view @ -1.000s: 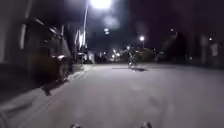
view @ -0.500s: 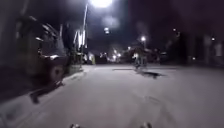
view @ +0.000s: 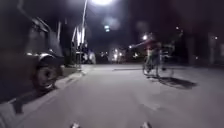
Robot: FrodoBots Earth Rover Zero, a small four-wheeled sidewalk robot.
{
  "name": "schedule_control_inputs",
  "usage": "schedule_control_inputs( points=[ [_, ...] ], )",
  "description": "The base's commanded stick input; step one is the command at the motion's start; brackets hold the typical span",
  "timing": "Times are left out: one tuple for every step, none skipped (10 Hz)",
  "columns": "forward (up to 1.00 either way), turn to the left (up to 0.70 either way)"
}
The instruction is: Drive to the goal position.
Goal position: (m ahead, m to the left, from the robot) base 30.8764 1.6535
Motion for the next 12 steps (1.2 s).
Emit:
schedule_control_inputs(
  points=[
    [0.7,0.0],
    [0.7,0.0],
    [0.7,0.0],
    [0.7,0.0],
    [0.7,0.0],
    [0.7,0.0],
    [0.7,0.0],
    [0.7,0.0],
    [0.7,0.0],
    [0.7,0.0],
    [0.7,0.0],
    [0.7,0.0]
  ],
)
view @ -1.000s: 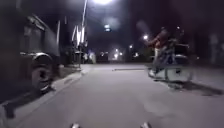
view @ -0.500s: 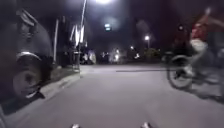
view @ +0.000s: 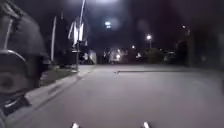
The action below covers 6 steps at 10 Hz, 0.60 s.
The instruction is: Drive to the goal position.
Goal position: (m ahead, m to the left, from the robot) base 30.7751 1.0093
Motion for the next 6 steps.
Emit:
schedule_control_inputs(
  points=[
    [0.7,0.08],
    [0.7,0.21],
    [0.7,0.32],
    [0.7,0.21],
    [0.7,0.0],
    [0.7,0.0]
  ],
)
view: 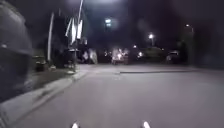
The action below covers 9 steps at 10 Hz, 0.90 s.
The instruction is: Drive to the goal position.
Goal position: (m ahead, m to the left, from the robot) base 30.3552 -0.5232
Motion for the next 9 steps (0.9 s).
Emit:
schedule_control_inputs(
  points=[
    [0.7,0.0],
    [0.7,0.0],
    [0.7,0.0],
    [0.7,0.0],
    [0.7,0.0],
    [0.7,0.0],
    [0.7,0.0],
    [0.7,0.0],
    [0.7,0.0]
  ],
)
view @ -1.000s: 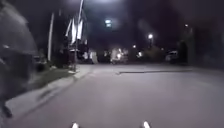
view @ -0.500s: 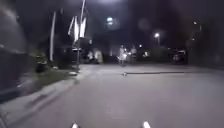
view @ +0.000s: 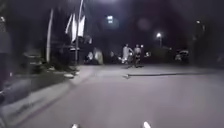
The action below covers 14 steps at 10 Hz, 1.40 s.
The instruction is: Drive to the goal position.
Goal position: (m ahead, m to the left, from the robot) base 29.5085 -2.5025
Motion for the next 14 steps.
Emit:
schedule_control_inputs(
  points=[
    [0.7,0.0],
    [0.7,0.0],
    [0.7,0.0],
    [0.7,0.0],
    [0.7,0.0],
    [0.7,0.0],
    [0.7,0.0],
    [0.7,0.0],
    [0.7,0.0],
    [0.7,0.0],
    [0.7,0.0],
    [0.7,0.0],
    [0.7,-0.06],
    [0.7,-0.13]
  ],
)
